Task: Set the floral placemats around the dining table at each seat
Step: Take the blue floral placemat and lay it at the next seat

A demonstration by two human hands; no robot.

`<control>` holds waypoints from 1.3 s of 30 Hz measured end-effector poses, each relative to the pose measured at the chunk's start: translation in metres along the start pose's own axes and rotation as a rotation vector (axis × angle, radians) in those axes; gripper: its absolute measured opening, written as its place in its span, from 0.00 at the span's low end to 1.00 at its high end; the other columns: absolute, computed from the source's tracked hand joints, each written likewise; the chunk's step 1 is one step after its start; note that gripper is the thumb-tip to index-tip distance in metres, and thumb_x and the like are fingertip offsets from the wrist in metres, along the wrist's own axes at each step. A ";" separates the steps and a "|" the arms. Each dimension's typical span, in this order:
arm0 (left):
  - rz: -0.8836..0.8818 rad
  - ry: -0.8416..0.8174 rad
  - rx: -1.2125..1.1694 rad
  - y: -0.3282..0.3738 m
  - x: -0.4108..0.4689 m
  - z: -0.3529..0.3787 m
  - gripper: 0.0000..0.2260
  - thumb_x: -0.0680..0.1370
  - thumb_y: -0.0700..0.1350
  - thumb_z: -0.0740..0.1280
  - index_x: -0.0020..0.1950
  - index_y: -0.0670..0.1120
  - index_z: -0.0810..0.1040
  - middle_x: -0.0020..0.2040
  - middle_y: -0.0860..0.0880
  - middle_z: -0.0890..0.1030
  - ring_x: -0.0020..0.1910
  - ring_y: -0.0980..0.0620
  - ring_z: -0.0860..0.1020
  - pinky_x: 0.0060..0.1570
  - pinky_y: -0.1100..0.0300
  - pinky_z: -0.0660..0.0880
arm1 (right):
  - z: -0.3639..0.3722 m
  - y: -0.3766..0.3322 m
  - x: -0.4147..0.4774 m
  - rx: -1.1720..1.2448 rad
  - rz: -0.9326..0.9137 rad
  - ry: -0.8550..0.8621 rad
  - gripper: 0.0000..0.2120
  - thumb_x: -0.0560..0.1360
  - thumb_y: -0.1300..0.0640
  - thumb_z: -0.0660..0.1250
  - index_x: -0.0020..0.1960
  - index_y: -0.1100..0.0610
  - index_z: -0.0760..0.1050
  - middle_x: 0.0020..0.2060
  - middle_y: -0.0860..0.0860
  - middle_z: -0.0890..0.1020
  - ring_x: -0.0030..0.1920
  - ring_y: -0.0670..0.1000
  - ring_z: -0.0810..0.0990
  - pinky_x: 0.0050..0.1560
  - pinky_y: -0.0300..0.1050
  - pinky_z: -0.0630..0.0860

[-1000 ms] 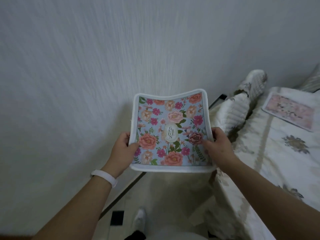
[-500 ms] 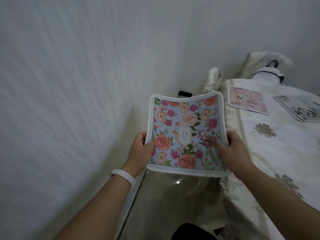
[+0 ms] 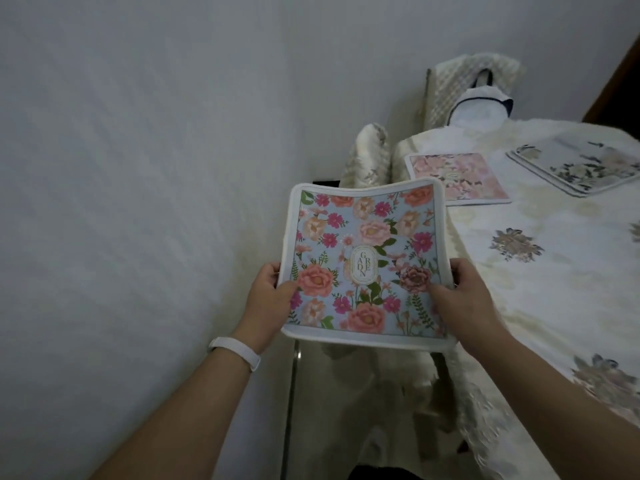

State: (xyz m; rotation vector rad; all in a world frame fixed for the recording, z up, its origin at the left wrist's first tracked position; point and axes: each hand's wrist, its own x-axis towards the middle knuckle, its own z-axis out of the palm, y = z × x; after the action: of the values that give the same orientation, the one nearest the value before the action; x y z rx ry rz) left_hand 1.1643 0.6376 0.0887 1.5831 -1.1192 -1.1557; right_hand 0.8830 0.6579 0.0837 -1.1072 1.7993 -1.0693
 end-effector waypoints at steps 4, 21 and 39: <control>0.043 -0.069 0.042 0.032 0.059 0.036 0.08 0.78 0.37 0.65 0.51 0.50 0.73 0.50 0.45 0.82 0.45 0.47 0.84 0.39 0.54 0.82 | -0.013 -0.002 0.046 0.040 0.043 0.079 0.09 0.77 0.60 0.65 0.56 0.53 0.70 0.46 0.48 0.80 0.41 0.48 0.82 0.32 0.45 0.79; 0.070 -0.611 0.055 0.098 0.194 0.252 0.07 0.77 0.34 0.65 0.54 0.42 0.75 0.50 0.39 0.82 0.46 0.38 0.81 0.48 0.38 0.80 | -0.117 0.019 0.100 0.124 0.267 0.624 0.09 0.77 0.58 0.64 0.55 0.51 0.69 0.46 0.48 0.78 0.44 0.52 0.81 0.31 0.45 0.77; 0.185 -1.217 0.317 0.106 0.314 0.387 0.08 0.80 0.37 0.64 0.53 0.50 0.70 0.43 0.45 0.78 0.34 0.50 0.76 0.39 0.53 0.76 | -0.057 0.017 0.153 0.188 0.584 1.158 0.08 0.78 0.59 0.65 0.56 0.54 0.69 0.41 0.47 0.77 0.34 0.46 0.77 0.23 0.36 0.70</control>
State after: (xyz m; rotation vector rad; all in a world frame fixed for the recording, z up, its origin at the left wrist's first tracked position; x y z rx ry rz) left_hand 0.8241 0.2603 0.0469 0.8344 -2.2339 -1.9331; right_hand 0.7752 0.5357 0.0631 0.3188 2.5311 -1.5746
